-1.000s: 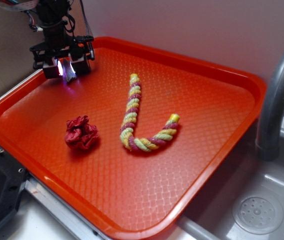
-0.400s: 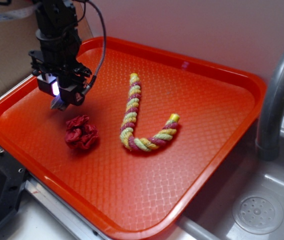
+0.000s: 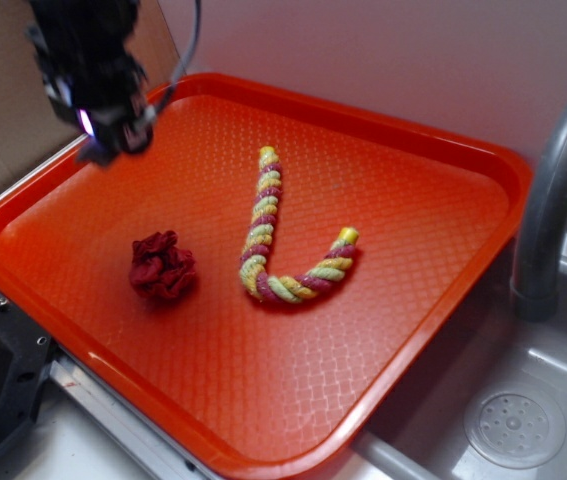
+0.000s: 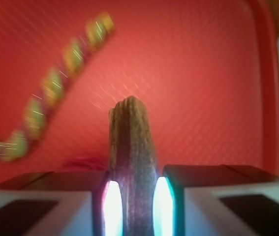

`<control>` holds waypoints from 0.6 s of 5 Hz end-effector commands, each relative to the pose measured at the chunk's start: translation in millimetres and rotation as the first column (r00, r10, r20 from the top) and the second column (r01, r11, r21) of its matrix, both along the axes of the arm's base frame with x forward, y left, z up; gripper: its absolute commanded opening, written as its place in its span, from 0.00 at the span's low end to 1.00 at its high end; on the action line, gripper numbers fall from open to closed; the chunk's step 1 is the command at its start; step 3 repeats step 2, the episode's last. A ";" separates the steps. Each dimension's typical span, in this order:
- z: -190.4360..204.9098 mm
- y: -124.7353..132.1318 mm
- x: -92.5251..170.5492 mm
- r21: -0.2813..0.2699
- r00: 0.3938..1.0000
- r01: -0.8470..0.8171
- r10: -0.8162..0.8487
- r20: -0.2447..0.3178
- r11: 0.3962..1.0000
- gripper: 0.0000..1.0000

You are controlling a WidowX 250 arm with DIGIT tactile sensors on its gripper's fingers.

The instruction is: Grab the wood chip.

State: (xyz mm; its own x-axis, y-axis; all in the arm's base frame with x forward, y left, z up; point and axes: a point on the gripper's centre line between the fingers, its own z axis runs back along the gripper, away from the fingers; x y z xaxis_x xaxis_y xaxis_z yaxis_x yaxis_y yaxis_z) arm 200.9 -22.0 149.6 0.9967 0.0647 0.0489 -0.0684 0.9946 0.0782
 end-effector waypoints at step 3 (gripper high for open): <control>59.8 30.8 -3.9 -0.039 0.998 0.004 -0.002 0.061 0.999 0.00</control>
